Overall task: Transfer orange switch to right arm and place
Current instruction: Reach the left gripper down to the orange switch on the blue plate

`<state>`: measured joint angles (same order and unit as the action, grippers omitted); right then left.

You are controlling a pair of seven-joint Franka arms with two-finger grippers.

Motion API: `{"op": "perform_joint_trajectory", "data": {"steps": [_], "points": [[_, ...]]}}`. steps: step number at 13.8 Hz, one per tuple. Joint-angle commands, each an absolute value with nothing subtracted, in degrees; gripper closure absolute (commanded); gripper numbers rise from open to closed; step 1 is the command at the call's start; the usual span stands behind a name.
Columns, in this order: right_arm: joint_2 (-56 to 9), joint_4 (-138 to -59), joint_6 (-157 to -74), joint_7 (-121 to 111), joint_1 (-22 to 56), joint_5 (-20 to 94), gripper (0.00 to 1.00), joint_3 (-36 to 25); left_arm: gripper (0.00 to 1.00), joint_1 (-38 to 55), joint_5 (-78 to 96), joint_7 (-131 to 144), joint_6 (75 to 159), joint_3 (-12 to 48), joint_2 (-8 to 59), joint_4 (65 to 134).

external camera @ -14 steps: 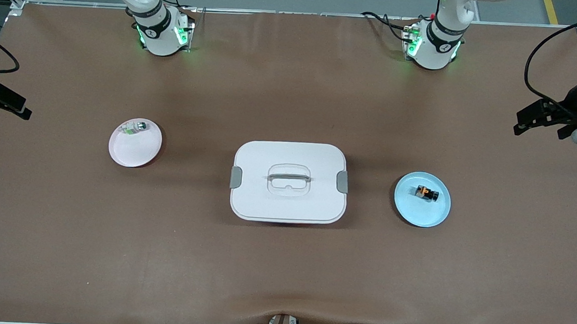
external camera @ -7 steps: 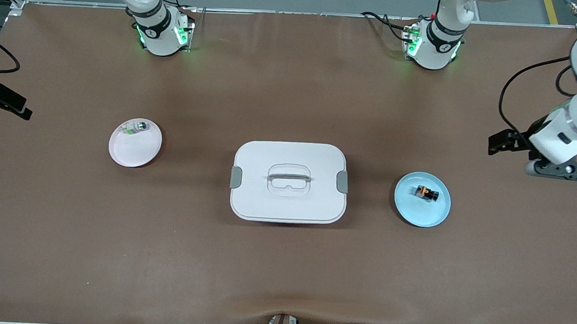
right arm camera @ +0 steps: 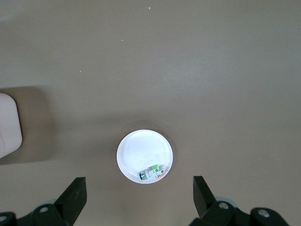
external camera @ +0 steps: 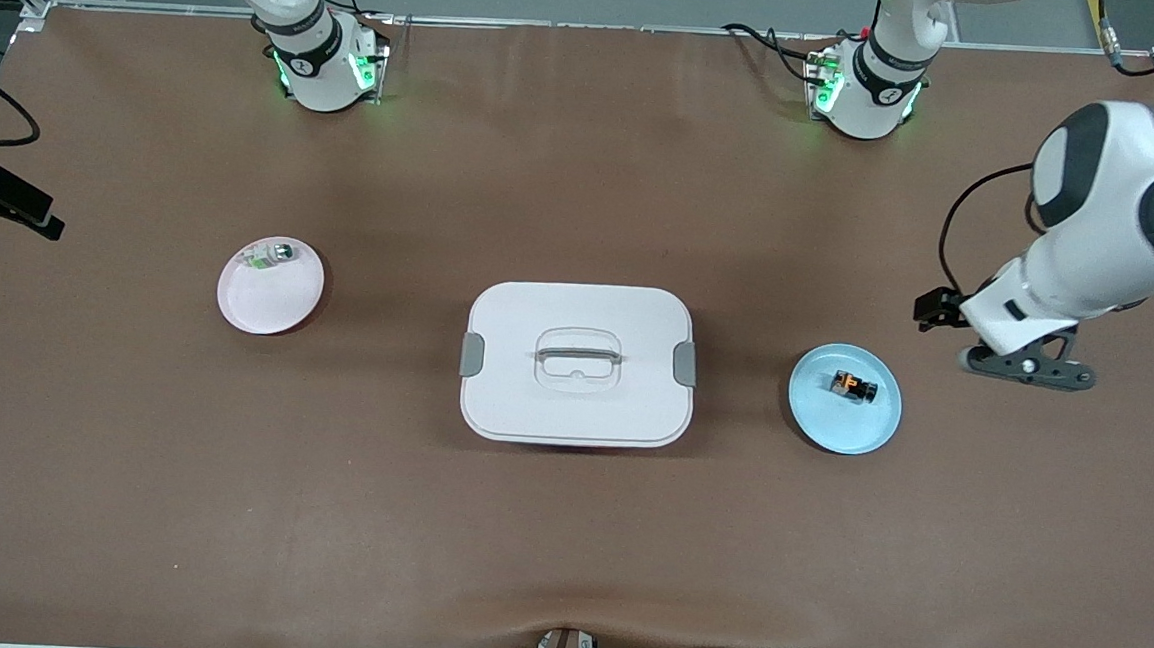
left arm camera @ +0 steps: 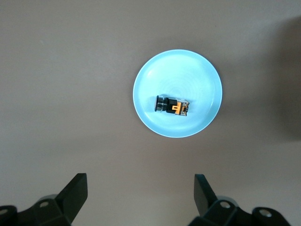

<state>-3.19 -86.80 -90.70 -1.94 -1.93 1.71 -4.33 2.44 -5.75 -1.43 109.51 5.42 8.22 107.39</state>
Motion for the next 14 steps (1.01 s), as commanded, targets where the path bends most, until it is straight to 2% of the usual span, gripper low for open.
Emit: {"op": "perform_joint_trajectory", "data": {"steps": [1, 7, 10, 14], "points": [[-2.5, -87.3, -91.1, -1.7, -2.7, 2.1, 0.0, -3.9, 0.0, 3.4, -9.5, -0.4, 111.2, 6.4, 11.4, 107.2], [-2.6, -87.2, -91.3, -1.7, -2.7, 2.1, 0.0, -3.9, 0.0, 5.8, -14.7, 4.4, 117.2, 6.7, 18.7, 107.7], [-2.5, -87.3, -91.8, -1.7, -2.7, 2.1, 0.0, -3.9, 0.0, 5.5, -15.4, 3.3, 125.7, 6.7, 19.9, 111.2], [-2.6, -87.4, -91.8, -1.7, -2.6, 2.1, 0.0, -3.9, 0.0, 4.9, -17.8, 1.5, 131.6, 6.7, 20.7, 114.1]]}}
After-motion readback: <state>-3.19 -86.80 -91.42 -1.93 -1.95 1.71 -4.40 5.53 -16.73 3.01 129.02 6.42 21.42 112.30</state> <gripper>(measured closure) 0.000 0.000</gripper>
